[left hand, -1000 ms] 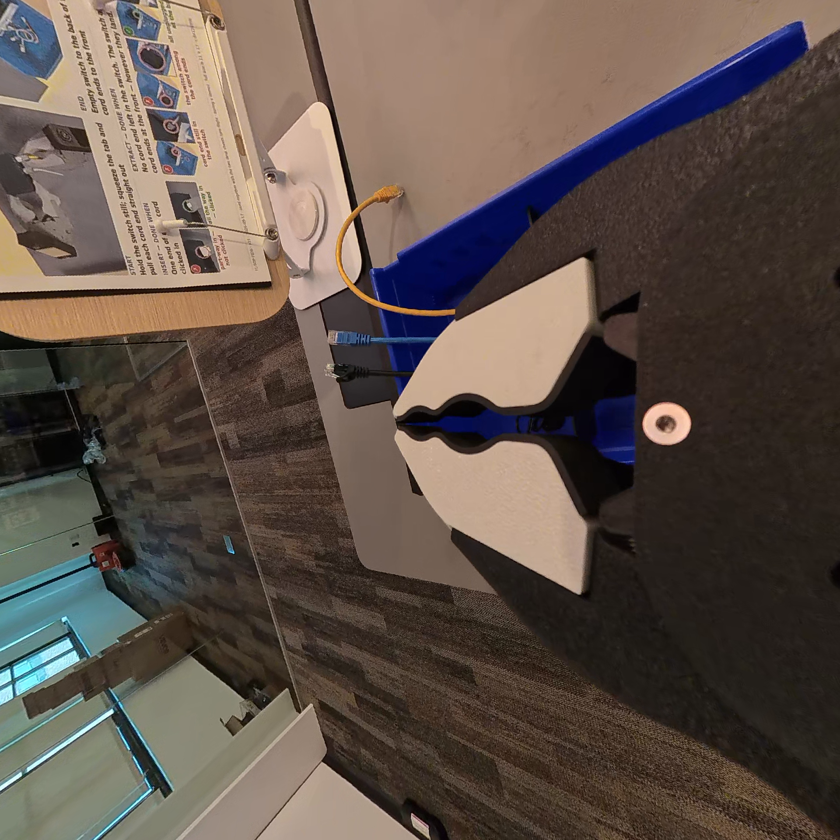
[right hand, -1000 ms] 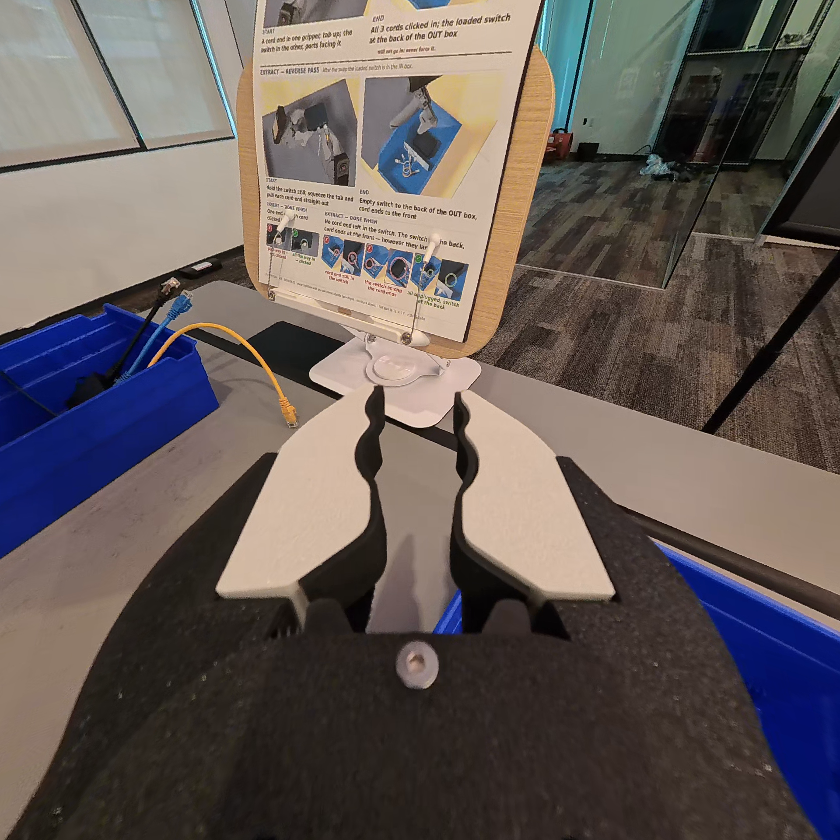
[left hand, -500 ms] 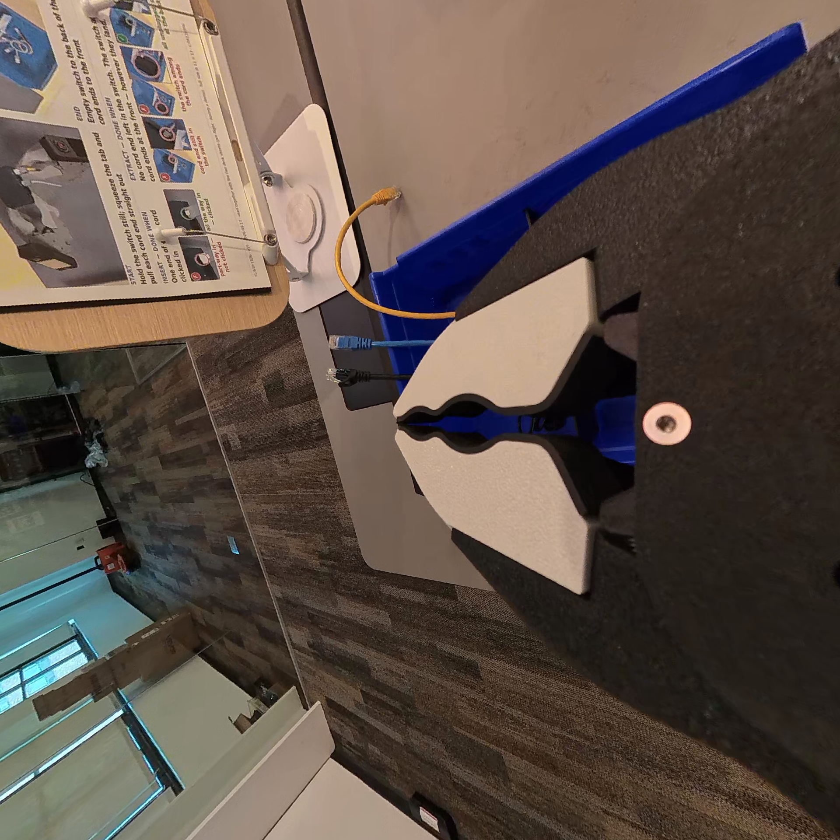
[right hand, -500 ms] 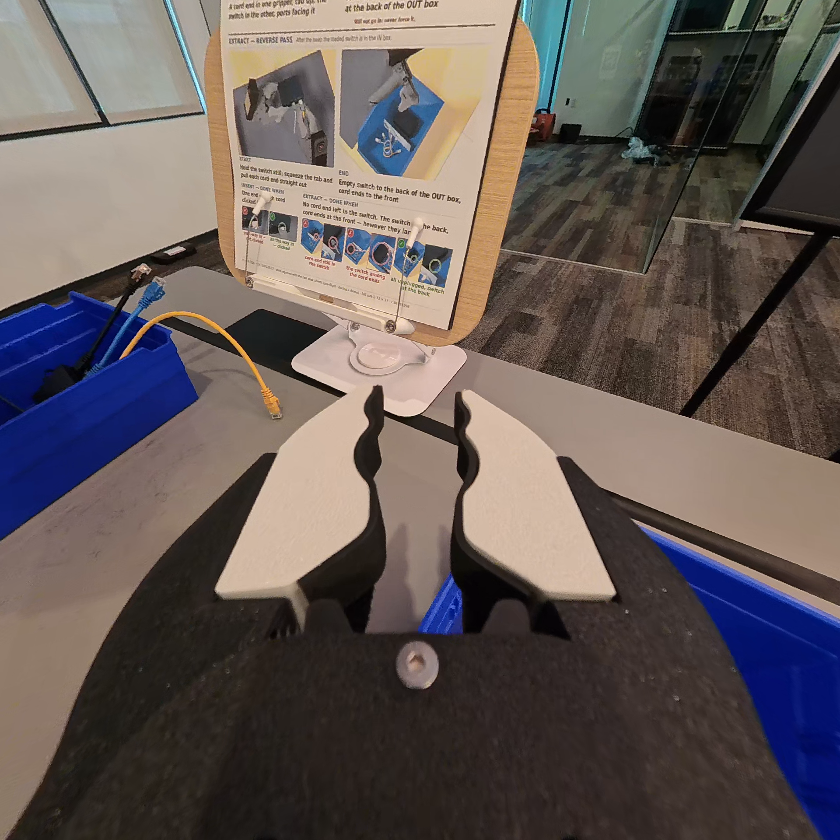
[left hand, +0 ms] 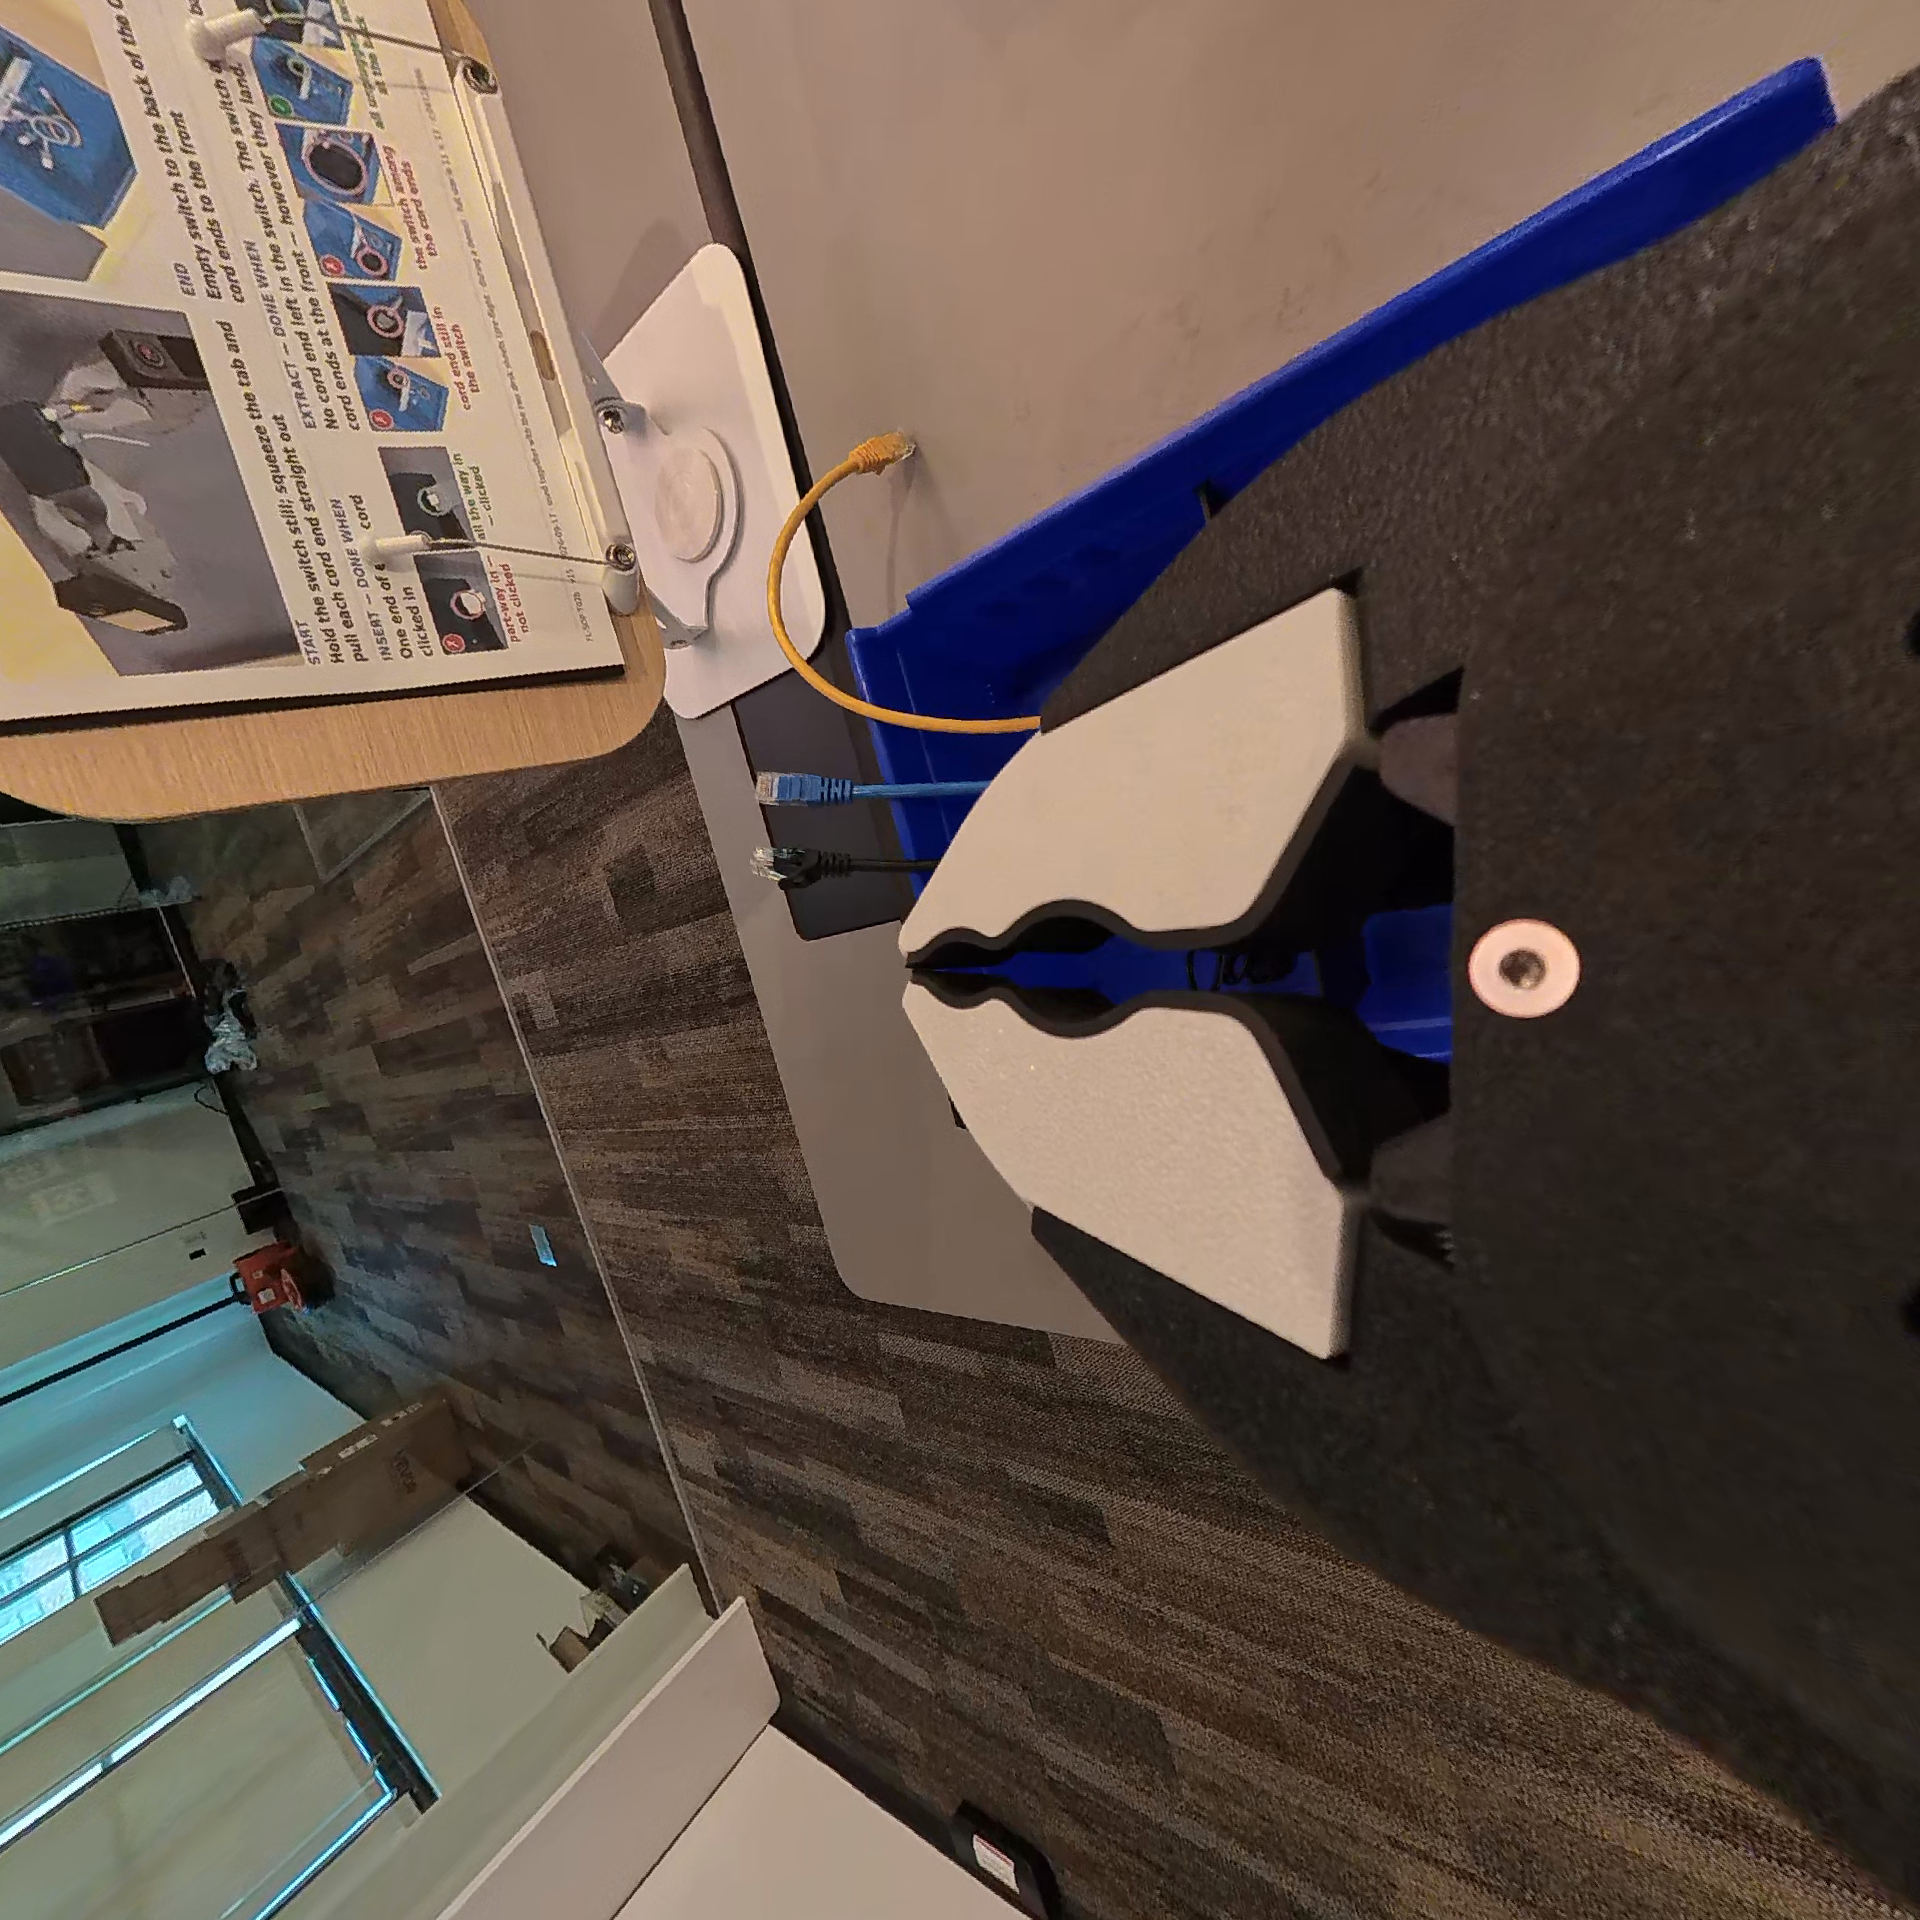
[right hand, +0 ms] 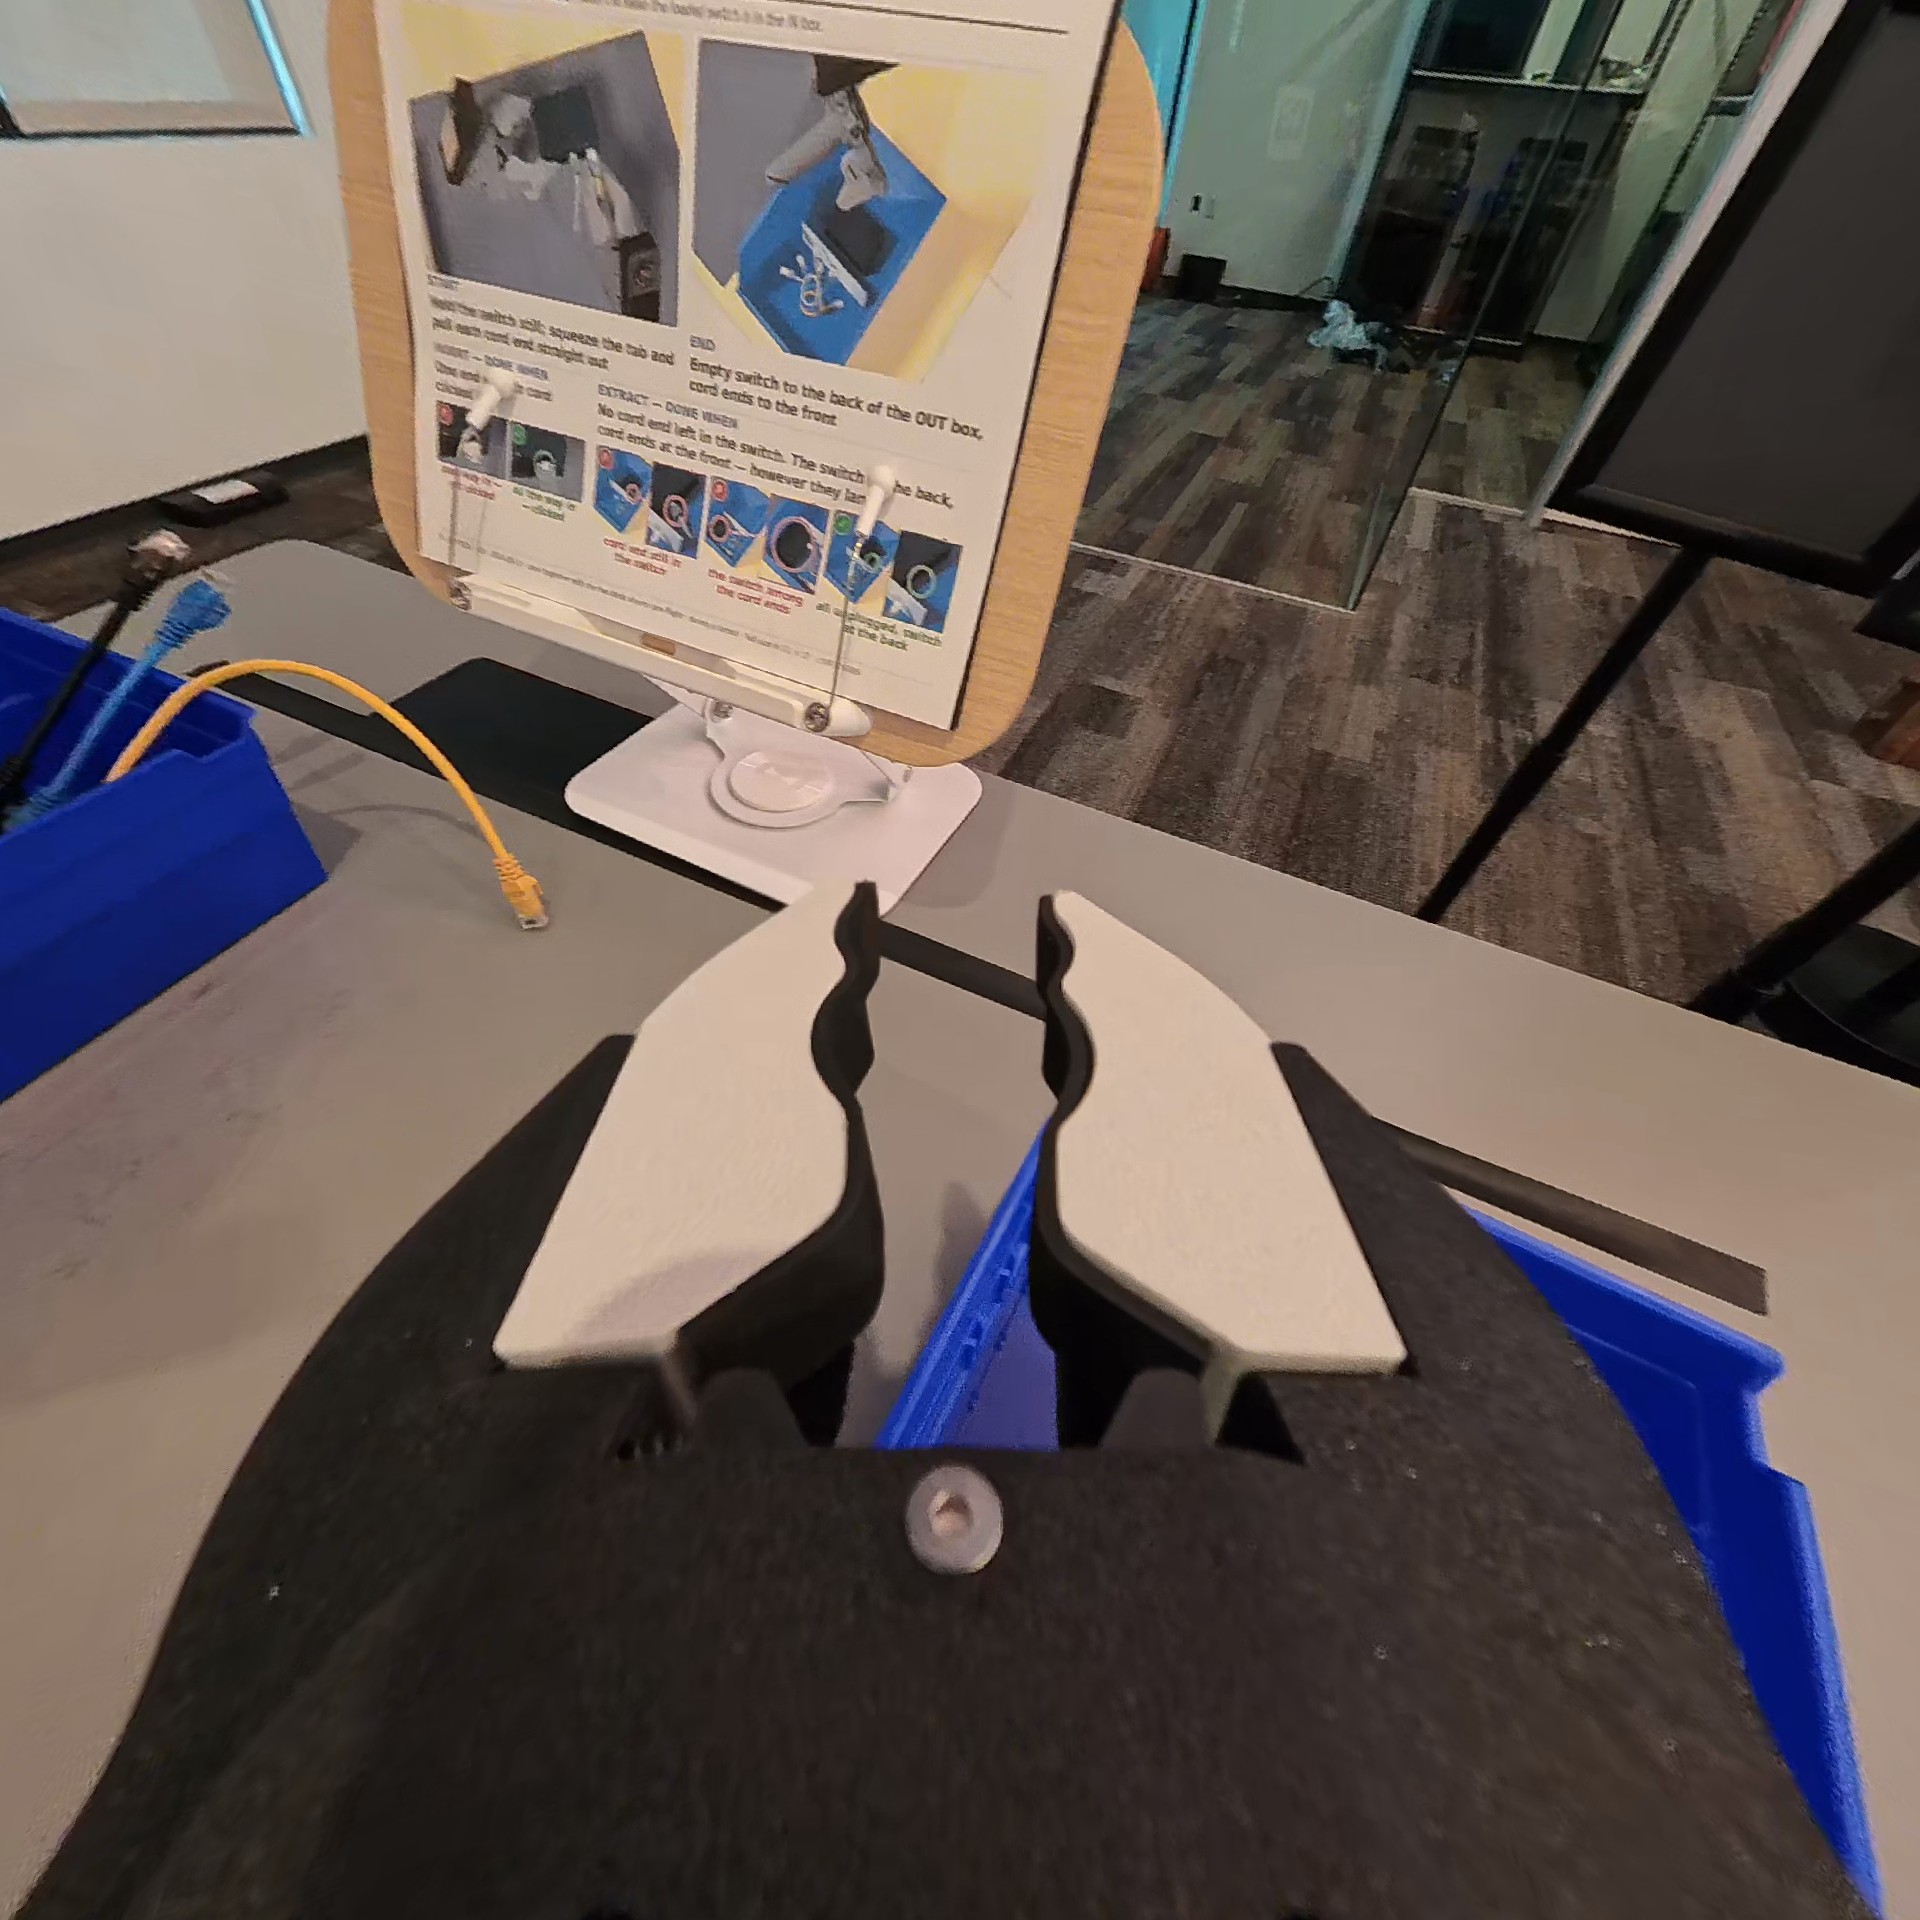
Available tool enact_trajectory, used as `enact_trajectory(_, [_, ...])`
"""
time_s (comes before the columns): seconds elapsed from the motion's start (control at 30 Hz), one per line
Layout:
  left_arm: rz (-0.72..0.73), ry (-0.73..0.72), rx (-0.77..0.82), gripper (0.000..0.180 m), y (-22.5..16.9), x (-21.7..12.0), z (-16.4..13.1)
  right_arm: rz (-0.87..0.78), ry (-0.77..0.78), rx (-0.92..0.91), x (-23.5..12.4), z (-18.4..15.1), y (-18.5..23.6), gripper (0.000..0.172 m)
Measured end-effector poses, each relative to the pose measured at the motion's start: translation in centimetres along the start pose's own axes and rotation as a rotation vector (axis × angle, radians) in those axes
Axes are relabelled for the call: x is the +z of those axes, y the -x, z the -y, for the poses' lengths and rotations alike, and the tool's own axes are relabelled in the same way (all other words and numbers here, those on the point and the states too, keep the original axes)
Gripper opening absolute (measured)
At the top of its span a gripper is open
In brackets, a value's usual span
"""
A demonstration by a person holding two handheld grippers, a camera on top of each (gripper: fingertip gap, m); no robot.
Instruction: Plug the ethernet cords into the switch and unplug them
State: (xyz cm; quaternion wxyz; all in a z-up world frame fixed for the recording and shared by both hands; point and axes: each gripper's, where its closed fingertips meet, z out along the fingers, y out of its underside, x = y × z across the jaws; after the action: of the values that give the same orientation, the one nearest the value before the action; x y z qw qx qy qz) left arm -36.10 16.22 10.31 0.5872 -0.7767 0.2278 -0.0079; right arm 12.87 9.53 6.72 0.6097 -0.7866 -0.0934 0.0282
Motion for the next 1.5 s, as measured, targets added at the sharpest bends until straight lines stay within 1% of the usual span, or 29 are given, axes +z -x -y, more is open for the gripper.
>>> enact_trajectory(0.17, [-0.010, 0.004, 0.017, 0.000, -0.7, 0.3, 0.1, -0.046, 0.014, -0.004, -0.2, -0.2, -0.8, 0.028])
enact_trajectory(0.3, [-0.011, 0.010, 0.028, 0.000, -1.0, 0.5, 0.2, -0.071, 0.038, 0.006, -0.2, -0.6, -1.4, 0.031])
enact_trajectory(0.53, [-0.009, 0.008, 0.043, 0.000, -1.5, 0.6, 0.4, -0.112, 0.090, -0.031, 0.0, -1.3, -1.8, 0.037])
enact_trajectory(0.63, [-0.022, -0.008, 0.049, 0.003, -2.9, 1.0, 1.1, -0.157, 0.125, -0.070, 0.2, -1.7, -1.9, 0.040])
enact_trajectory(0.73, [-0.034, -0.041, 0.074, 0.008, -5.1, 1.6, 2.3, -0.208, 0.112, -0.097, 0.1, -1.4, -2.0, 0.042])
enact_trajectory(0.83, [-0.035, -0.085, 0.080, 0.019, -7.0, 2.2, 3.4, -0.244, 0.077, -0.096, -0.2, -0.7, -2.1, 0.040])
enact_trajectory(0.87, [-0.031, -0.097, 0.081, 0.020, -7.4, 2.3, 3.6, -0.281, 0.061, -0.089, -0.5, -0.4, -2.5, 0.034])
enact_trajectory(1.0, [-0.043, -0.124, 0.077, 0.024, -8.5, 2.5, 4.1, -0.364, -0.002, -0.106, -1.6, 0.9, -3.4, 0.038])
enact_trajectory(1.07, [-0.054, -0.124, 0.080, 0.024, -8.9, 2.5, 4.2, -0.373, -0.004, -0.106, -1.7, 1.0, -3.6, 0.042])
enact_trajectory(1.5, [-0.053, -0.099, 0.099, 0.024, -9.3, 3.0, 3.8, -0.381, 0.000, -0.105, -1.7, 0.9, -3.9, 0.048])
